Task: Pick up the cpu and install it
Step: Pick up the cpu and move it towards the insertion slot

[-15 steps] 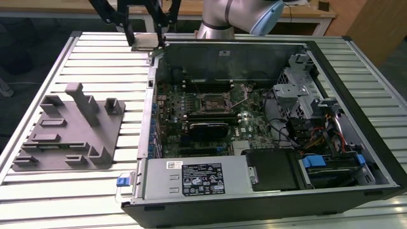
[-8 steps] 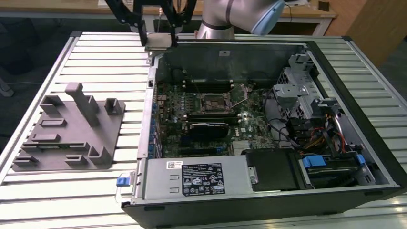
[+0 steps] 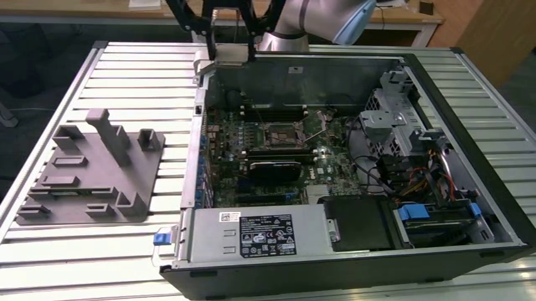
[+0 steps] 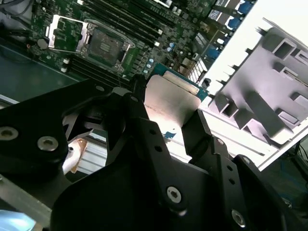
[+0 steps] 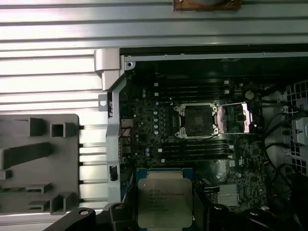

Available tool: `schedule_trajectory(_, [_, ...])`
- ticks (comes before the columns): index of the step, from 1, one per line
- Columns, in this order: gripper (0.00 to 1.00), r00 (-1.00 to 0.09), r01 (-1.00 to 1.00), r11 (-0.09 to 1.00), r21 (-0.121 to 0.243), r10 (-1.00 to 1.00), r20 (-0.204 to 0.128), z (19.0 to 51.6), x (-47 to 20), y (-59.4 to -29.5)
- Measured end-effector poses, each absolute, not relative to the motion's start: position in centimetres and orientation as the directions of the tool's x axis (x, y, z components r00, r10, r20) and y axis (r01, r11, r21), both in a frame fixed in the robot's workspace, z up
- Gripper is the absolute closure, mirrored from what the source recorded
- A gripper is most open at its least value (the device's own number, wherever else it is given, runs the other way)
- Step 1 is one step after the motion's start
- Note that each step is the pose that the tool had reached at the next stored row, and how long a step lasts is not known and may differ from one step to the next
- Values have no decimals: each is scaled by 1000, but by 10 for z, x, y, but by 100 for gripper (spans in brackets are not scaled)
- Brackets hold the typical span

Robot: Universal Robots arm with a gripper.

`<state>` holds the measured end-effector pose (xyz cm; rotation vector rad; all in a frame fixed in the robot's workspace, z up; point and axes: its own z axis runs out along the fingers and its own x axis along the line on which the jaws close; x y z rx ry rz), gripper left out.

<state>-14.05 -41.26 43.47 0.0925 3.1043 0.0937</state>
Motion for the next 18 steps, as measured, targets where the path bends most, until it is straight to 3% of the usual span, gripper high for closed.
schedule_trajectory(18, [45, -998, 58, 996, 61, 60, -32, 429, -99, -409])
